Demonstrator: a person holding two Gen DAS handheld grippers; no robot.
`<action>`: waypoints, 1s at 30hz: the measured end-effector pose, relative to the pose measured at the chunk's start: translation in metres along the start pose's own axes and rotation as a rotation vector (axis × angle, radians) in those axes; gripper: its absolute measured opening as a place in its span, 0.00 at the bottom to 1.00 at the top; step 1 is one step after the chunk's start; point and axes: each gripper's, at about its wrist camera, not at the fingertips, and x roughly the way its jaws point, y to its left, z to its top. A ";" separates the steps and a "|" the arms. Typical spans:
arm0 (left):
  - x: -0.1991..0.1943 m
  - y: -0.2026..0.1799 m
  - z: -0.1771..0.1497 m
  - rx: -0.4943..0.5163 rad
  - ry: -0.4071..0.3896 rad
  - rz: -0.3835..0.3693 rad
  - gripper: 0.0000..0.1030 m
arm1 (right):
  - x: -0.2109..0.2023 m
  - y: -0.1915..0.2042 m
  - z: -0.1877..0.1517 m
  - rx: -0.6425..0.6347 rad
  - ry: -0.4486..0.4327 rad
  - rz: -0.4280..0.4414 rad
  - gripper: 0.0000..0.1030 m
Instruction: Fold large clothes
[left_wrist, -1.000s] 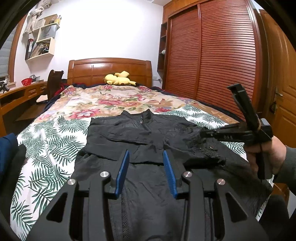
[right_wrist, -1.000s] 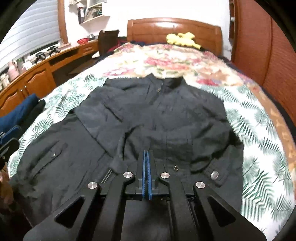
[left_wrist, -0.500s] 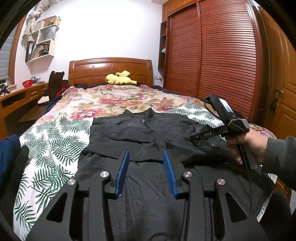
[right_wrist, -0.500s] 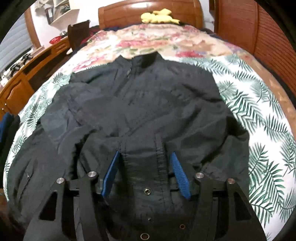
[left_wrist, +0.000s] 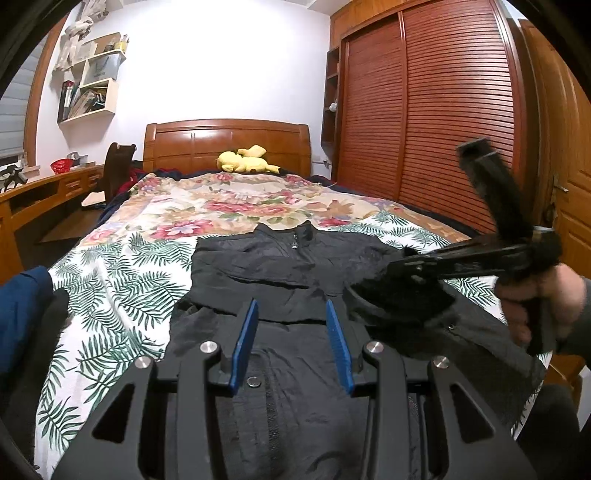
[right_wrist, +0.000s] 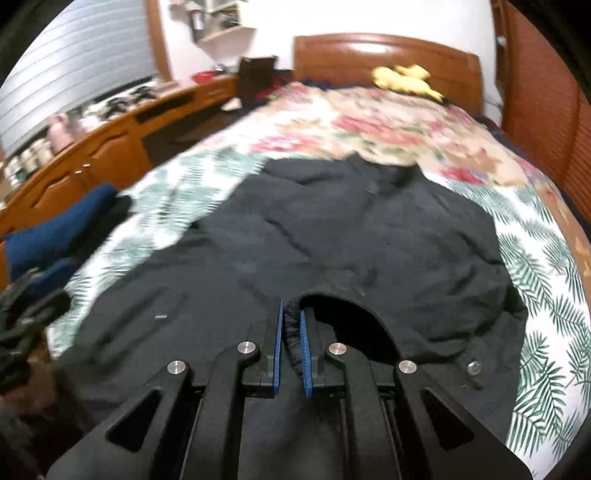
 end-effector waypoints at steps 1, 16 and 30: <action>-0.001 0.001 0.000 -0.002 -0.001 0.003 0.36 | -0.006 0.012 -0.001 -0.006 -0.004 0.015 0.06; -0.010 0.018 -0.002 -0.028 -0.004 0.030 0.36 | -0.036 0.084 -0.001 -0.119 -0.022 0.015 0.28; 0.006 -0.007 -0.013 0.029 0.082 -0.039 0.36 | -0.030 0.005 -0.065 -0.039 0.026 -0.148 0.30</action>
